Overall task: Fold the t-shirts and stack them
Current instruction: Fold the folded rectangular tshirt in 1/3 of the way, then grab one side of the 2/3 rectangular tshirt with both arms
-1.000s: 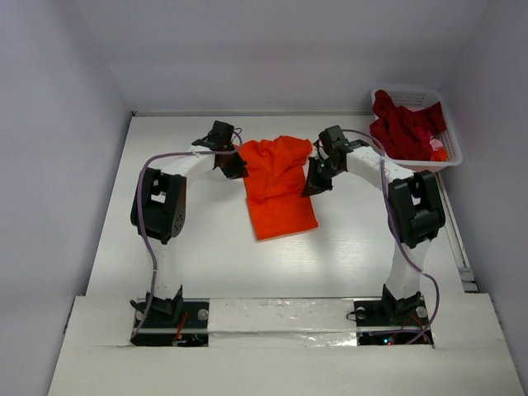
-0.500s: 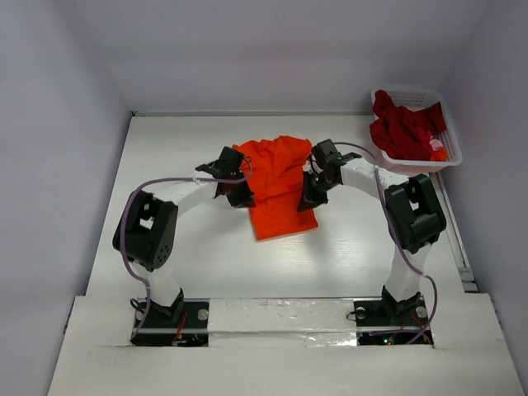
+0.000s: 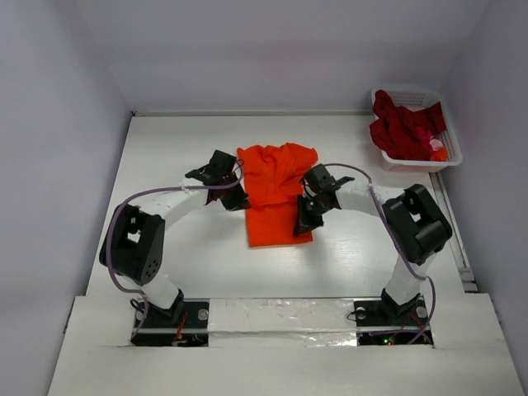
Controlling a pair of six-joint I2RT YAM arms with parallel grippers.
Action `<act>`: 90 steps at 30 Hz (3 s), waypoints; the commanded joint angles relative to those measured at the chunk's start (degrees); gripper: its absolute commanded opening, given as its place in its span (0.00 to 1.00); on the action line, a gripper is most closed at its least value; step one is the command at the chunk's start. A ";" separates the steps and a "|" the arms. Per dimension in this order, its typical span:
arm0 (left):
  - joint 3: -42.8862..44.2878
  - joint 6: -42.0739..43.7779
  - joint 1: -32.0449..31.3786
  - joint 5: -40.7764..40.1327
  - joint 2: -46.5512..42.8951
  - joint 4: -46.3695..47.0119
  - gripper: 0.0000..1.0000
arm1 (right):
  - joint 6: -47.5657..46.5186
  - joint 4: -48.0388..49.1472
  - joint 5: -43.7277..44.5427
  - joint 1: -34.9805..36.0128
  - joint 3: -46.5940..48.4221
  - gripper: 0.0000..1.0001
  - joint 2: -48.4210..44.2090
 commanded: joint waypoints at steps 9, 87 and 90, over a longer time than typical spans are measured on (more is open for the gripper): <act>-4.24 -0.90 0.03 0.14 -7.91 -0.30 0.00 | 1.73 3.19 2.35 3.43 -17.20 0.00 -10.77; 8.15 4.20 15.32 12.00 16.60 24.48 0.49 | 6.21 7.58 -4.59 -29.00 13.02 0.60 5.83; 6.92 3.32 15.32 14.37 17.13 27.28 0.49 | 5.86 7.76 -4.86 -29.00 12.84 0.60 5.92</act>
